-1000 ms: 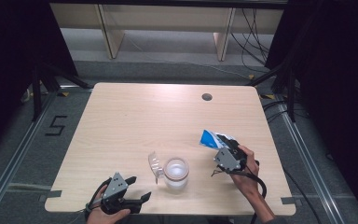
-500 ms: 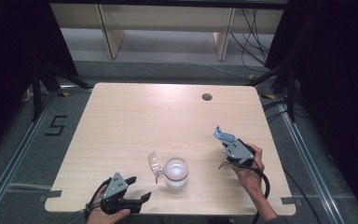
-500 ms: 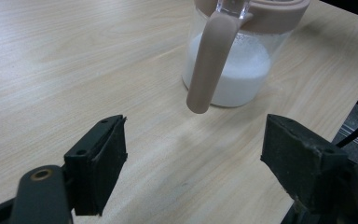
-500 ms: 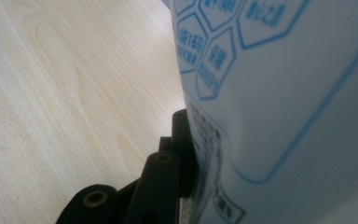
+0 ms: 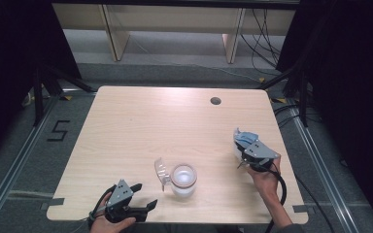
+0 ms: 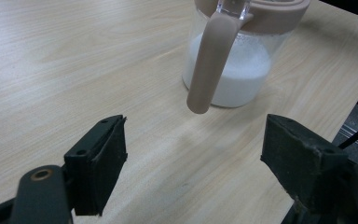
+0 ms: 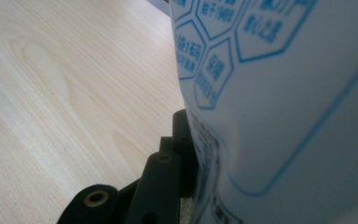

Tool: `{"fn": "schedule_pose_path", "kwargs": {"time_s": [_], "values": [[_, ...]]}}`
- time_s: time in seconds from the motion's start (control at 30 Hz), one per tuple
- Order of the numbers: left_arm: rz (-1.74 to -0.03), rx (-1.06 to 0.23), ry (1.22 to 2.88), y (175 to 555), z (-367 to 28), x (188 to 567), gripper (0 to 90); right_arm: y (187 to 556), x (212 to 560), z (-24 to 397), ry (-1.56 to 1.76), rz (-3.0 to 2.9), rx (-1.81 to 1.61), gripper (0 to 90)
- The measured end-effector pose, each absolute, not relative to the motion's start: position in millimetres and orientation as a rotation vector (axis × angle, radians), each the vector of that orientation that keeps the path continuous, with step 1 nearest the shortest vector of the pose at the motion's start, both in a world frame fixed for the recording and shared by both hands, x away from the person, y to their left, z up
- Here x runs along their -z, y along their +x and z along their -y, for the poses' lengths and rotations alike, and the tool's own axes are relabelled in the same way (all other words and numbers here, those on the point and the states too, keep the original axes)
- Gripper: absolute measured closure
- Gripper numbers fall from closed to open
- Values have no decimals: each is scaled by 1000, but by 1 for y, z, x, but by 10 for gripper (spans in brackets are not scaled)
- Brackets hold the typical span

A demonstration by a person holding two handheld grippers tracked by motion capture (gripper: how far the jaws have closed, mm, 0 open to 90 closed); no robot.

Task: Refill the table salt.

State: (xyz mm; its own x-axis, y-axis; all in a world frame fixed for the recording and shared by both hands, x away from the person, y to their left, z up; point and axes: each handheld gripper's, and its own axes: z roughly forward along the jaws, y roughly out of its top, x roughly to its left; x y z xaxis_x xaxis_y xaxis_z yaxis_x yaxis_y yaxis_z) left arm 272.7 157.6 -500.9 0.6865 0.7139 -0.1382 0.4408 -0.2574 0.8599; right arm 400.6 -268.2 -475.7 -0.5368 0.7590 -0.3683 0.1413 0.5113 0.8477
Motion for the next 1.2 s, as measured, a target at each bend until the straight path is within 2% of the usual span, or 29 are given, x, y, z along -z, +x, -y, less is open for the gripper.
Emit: {"fn": "schedule_pose_path", "kwargs": {"time_s": [0.33, 0.47, 0.7, 0.73, 0.77, 0.8, 0.83, 0.9, 0.97, 1.2], "values": [[-913, -336, 1892, 272, -157, 501, 213, 406, 488, 284, 921, -1988, -1131, 833], [-906, -342, 1888, 273, -157, 501, 213, 406, 489, 287, 951, -1962, -1147, 805], [-913, -343, 1889, 273, -157, 502, 212, 402, 486, 289, 989, -1937, -1152, 646], [-913, -343, 1889, 273, -157, 502, 212, 402, 486, 289, 989, -1937, -1152, 646], [-913, -344, 1887, 273, -157, 502, 211, 401, 485, 289, 985, -1910, -1149, 593], [-913, -344, 1887, 273, -157, 502, 211, 401, 485, 289, 985, -1910, -1149, 593], [-928, -337, 1875, 272, -156, 502, 211, 398, 482, 289, 1002, -1903, -1157, 528], [-924, -339, 1881, 273, -157, 501, 211, 396, 480, 289, 993, -1889, -1159, 493], [-917, -339, 1884, 273, -157, 501, 211, 389, 477, 287, 1039, -1899, -1150, 408], [-918, -336, 1879, 273, -157, 501, 211, 376, 471, 286, 1042, -1881, -1138, 323]]}}
